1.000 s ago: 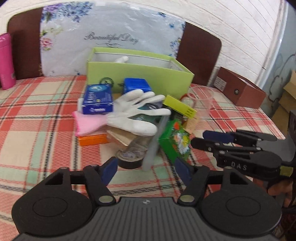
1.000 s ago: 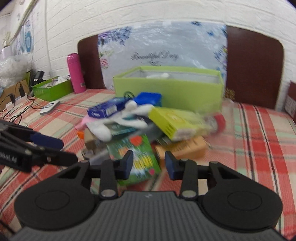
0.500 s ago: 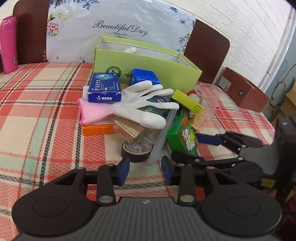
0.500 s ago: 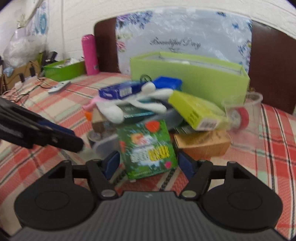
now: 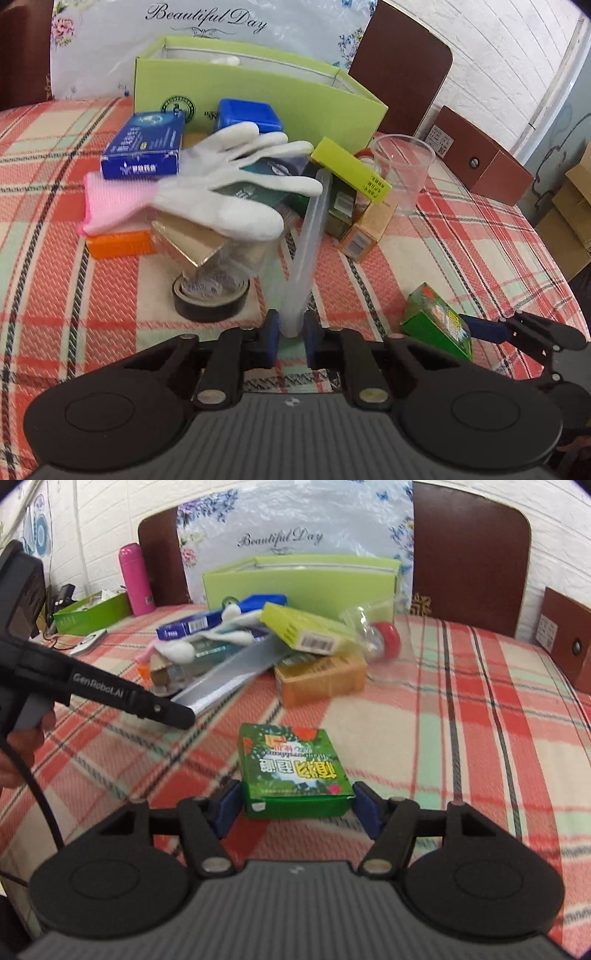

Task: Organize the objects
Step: 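Carry the tea box into the green box while the left gripper places the tube there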

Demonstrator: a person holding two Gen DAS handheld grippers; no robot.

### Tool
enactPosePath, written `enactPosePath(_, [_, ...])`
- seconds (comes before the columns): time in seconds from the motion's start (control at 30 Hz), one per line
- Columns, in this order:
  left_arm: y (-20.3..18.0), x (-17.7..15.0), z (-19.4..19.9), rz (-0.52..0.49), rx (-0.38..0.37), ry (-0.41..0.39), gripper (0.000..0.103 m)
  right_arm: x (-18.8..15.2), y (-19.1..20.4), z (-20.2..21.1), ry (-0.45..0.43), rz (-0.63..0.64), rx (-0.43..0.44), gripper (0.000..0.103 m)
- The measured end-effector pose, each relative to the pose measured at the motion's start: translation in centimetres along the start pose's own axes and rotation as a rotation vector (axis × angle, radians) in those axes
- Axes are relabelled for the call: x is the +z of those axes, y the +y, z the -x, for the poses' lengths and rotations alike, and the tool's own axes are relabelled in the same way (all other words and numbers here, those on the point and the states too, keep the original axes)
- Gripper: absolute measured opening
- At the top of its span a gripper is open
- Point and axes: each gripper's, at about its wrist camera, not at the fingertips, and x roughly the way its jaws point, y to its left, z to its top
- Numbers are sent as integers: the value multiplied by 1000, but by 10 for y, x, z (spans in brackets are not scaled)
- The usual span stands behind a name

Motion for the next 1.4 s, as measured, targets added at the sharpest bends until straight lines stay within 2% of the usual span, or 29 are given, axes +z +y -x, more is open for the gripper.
enactPosePath(0.13, [-5, -10, 14, -52, -14, 25, 11, -1, -2, 3, -11, -21, -2, 65])
enactPosePath(0.23, [-12, -12, 25, -109, 50, 1, 12, 1, -4, 1, -18, -33, -2, 66])
enactPosePath(0.3, [-15, -5, 25, -121, 59, -24, 13, 2, -5, 0, -19, -44, -3, 66])
enactPosePath(0.4, [-22, 8, 14, -125, 63, -49, 30, 0, -4, 3, -33, -55, -5, 67])
enactPosePath(0.47, [-28, 13, 3, -146, 92, -52, 57, 0, -6, 6, -41, -62, -7, 69])
enactPosePath(0.53, [-32, 17, -7, -156, 103, -47, 57, -1, -7, 8, -44, -69, -15, 69])
enactPosePath(0.63, [-38, 19, -16, -164, 95, -36, 54, -1, -8, 7, -40, -79, -20, 69])
enactPosePath(0.67, [-38, 18, -18, -169, 96, -24, 35, -1, -8, 6, -40, -79, -20, 69])
enactPosePath(0.73, [-36, 13, -20, -166, 82, 19, 12, 0, -7, 4, -38, -70, -23, 69])
enactPosePath(0.8, [-32, 6, -12, -163, 58, 34, 12, 1, -5, 2, -37, -58, -20, 69])
enactPosePath(0.93, [-33, -5, 1, -198, 81, 34, 12, 5, -4, -5, -25, -42, -13, 69])
enactPosePath(1.2, [-37, 11, -19, -179, 77, 22, 19, 11, 0, -18, -1, -33, -35, 68])
enactPosePath(1.27, [-38, 9, -19, -191, 68, 22, 17, 11, 4, -18, 1, -10, -43, 66])
enactPosePath(1.33, [-37, 8, -15, -193, 59, 28, 11, 10, 6, -16, 7, 3, -43, 64])
enactPosePath(1.4, [-36, 7, -8, -181, 48, 32, 11, 13, 6, -12, 14, -8, -30, 63])
